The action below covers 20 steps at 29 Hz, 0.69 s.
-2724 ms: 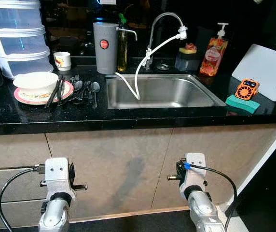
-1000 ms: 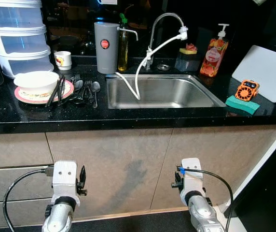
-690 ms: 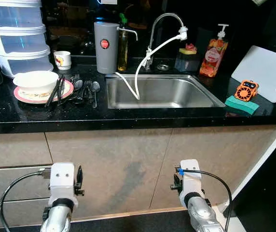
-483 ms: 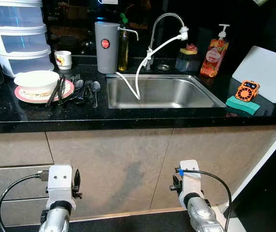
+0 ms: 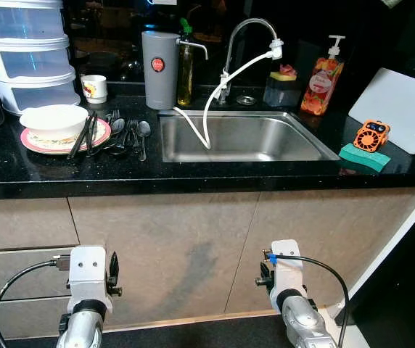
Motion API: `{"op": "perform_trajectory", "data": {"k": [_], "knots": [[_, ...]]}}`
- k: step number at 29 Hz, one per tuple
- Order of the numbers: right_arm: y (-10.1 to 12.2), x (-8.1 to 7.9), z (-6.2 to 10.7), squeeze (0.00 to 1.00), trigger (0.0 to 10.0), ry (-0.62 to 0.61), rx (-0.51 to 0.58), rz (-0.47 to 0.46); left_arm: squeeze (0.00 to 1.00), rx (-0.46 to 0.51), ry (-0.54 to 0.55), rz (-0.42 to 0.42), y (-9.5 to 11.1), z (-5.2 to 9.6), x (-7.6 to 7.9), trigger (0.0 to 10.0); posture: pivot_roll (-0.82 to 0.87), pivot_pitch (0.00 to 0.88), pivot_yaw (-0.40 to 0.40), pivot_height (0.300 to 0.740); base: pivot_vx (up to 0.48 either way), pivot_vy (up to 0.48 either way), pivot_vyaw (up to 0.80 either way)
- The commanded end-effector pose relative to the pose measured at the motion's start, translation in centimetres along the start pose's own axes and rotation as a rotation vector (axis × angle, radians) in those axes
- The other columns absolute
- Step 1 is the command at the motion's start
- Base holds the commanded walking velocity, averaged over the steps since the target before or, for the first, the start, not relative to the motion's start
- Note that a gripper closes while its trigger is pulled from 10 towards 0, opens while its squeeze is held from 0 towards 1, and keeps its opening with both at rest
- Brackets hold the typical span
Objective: Kitchen organization
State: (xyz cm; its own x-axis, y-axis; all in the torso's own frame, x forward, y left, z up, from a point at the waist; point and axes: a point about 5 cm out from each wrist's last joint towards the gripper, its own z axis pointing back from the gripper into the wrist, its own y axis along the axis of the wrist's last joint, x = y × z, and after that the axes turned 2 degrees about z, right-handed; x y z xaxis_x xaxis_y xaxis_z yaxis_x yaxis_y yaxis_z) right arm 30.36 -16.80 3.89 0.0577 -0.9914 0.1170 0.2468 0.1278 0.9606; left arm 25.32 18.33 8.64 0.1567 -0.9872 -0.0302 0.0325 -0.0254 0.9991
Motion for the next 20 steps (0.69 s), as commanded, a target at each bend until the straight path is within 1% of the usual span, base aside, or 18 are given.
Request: {"op": "perform_trajectory", "data": {"k": [1, 4, 5, 6, 7, 8, 9, 10, 11, 13, 14, 15, 16, 18, 19, 20], "knots": [[0.7, 0.0, -0.1, 0.00, 10.0, -0.001, 0.030, -0.019, 0.00, 0.023, -0.025, 0.016, 0.4, 0.1, 0.3, 10.0, 0.02, 0.037, -0.069, 0.740, 0.000, 0.000, 0.00], [2.1, 0.2, -0.3, 0.00, 10.0, -0.010, 0.105, -0.037, 0.00, 0.045, -0.063, 0.003, 1.2, -0.1, 0.8, 10.0, 0.02, 0.039, -0.067, 0.740, 0.000, 0.000, 0.00], [2.1, 0.2, -0.3, 0.00, 10.0, -0.010, 0.105, -0.037, 0.00, 0.045, -0.063, 0.003, 1.2, -0.1, 0.8, 10.0, 0.02, 0.039, -0.067, 0.740, 0.000, 0.000, 0.00], [2.7, 0.2, -0.3, 0.00, 10.0, -0.004, 0.134, -0.056, 0.00, 0.070, -0.070, -0.013, 1.6, -0.2, 0.9, 10.0, 0.02, 0.039, -0.067, 0.740, 0.000, 0.000, 0.00], [3.8, 0.3, -0.3, 0.00, 10.0, -0.009, 0.191, -0.081, 0.00, 0.117, -0.072, -0.031, 2.5, -0.4, 1.0, 10.0, 0.02, 0.039, -0.066, 0.740, 0.000, 0.000, 0.00], [3.8, 0.3, -0.3, 0.00, 10.0, -0.009, 0.191, -0.081, 0.00, 0.117, -0.072, -0.031, 2.5, -0.4, 1.0, 10.0, 0.02, 0.039, -0.066, 0.740, 0.000, 0.000, 0.00], [4.5, 0.4, -0.2, 0.00, 10.0, -0.012, 0.231, -0.099, 0.00, 0.149, -0.071, -0.043, 3.1, -0.5, 1.1, 10.0, 0.02, 0.039, -0.066, 0.740, 0.000, 0.000, 0.00], [5.8, 0.7, -0.2, 0.00, 10.0, -0.022, 0.293, -0.118, 0.00, 0.203, -0.067, -0.046, 4.4, -0.8, 1.1, 10.0, 0.02, 0.039, -0.065, 0.740, 0.000, 0.000, 0.00], [5.8, 0.7, -0.2, 0.00, 10.0, -0.022, 0.293, -0.118, 0.00, 0.203, -0.067, -0.046, 4.4, -0.8, 1.1, 10.0, 0.02, 0.039, -0.065, 0.740, 0.000, 0.000, 0.00], [8.4, 1.1, -0.3, 0.00, 10.0, -0.038, 0.397, -0.146, 0.00, 0.301, -0.055, -0.038, 7.0, -1.4, 0.9, 10.0, 0.02, 0.037, -0.063, 0.740, 0.000, 0.000, 0.00], [8.4, 1.1, -0.3, 0.00, 10.0, -0.038, 0.397, -0.146, 0.00, 0.301, -0.055, -0.038, 7.0, -1.4, 0.9, 10.0, 0.02, 0.037, -0.063, 0.740, 0.000, 0.000, 0.00], [9.4, 1.2, -0.3, 0.00, 10.0, -0.040, 0.429, -0.150, 0.00, 0.331, -0.054, -0.033, 7.9, -1.6, 0.9, 10.0, 0.02, 0.037, -0.063, 0.740, 0.000, 0.000, 0.00], [9.4, 1.2, -0.3, 0.00, 10.0, -0.040, 0.429, -0.150, 0.00, 0.331, -0.054, -0.033, 7.9, -1.6, 0.9, 10.0, 0.02, 0.037, -0.063, 0.740, 0.000, 0.000, 0.00], [11.4, 1.2, -0.4, 0.00, 10.0, -0.029, 0.492, -0.153, 0.00, 0.385, -0.052, -0.036, 9.5, -2.0, 0.6, 10.0, 0.02, 0.034, -0.061, 0.740, 0.000, 0.000, 0.00], [11.4, 1.2, -0.4, 0.00, 10.0, -0.029, 0.492, -0.153, 0.00, 0.385, -0.052, -0.036, 9.5, -2.0, 0.6, 10.0, 0.02, 0.034, -0.061, 0.740, 0.000, 0.000, 0.00], [12.2, 1.1, -0.4, 0.00, 10.0, -0.026, 0.515, -0.153, 0.00, 0.402, -0.048, -0.039, 10.0, -2.1, 0.5, 10.0, 0.02, 0.035, -0.061, 0.740, 0.000, 0.000, 0.00]]}}
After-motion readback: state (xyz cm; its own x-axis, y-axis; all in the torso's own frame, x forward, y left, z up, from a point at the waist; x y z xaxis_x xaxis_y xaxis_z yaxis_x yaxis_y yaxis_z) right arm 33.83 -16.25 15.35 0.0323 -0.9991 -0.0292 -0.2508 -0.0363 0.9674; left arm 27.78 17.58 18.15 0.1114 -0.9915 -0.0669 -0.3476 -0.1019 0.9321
